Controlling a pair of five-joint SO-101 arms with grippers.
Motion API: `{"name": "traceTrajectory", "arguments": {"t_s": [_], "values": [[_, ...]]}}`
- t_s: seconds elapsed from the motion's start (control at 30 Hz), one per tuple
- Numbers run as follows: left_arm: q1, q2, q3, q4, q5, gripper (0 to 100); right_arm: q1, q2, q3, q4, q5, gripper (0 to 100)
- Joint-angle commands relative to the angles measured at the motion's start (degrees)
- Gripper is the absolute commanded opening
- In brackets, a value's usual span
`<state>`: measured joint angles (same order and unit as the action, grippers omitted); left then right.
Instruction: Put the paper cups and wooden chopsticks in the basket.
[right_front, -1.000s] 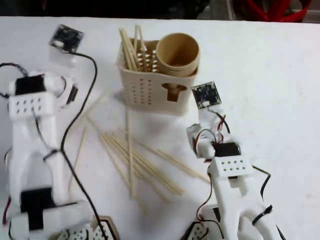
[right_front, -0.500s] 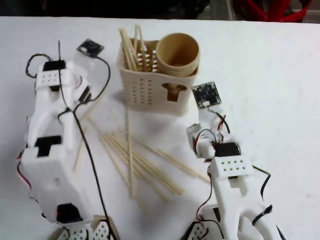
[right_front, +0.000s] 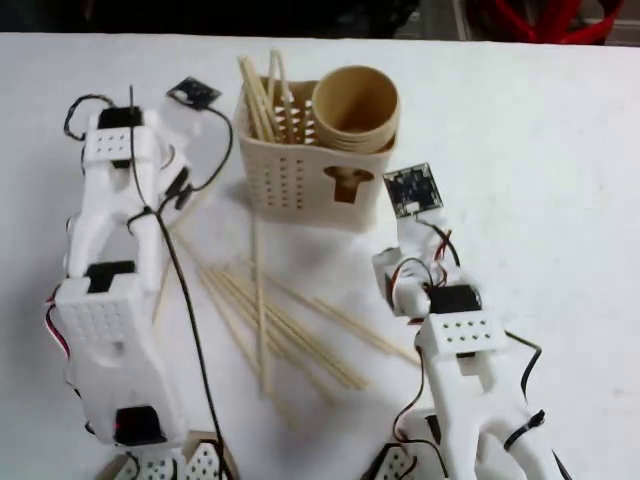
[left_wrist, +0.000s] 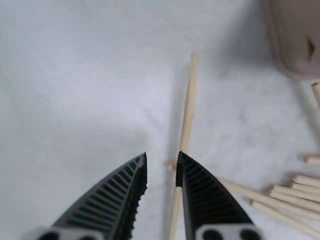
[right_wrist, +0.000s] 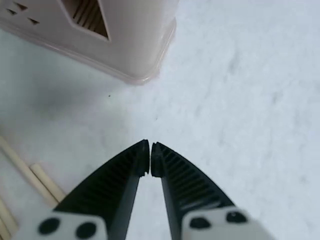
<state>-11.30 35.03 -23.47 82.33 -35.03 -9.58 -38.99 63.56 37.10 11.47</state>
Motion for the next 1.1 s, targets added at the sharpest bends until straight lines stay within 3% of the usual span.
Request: {"name": "traceTrajectory", "arguments": {"t_s": [0.0,0.3,0.43,0.67,0.83,1.07], "values": [[1.80,-0.04,-1.93,0.70,-0.62,11,0.48,-2.07,-0.35,-1.01,0.70,2.5],[2.07,9.45,-5.27,-0.26,-0.62,11,0.48,-1.89,-0.35,-1.01,0.70,2.5],[1.98,10.86,-8.79,2.37,-0.70,2,0.48,-1.80,-0.35,-1.01,0.70,2.5],[1.45,10.51,-15.03,11.25,-0.70,2,0.48,-1.80,-0.35,-1.01,0.70,2.5],[0.75,9.63,-26.90,19.69,-0.62,2,0.48,-1.80,-0.35,-1.01,0.70,2.5],[-0.48,-0.04,-34.99,19.96,3.43,2,0.48,-1.80,-0.35,-1.01,0.70,2.5]]}}
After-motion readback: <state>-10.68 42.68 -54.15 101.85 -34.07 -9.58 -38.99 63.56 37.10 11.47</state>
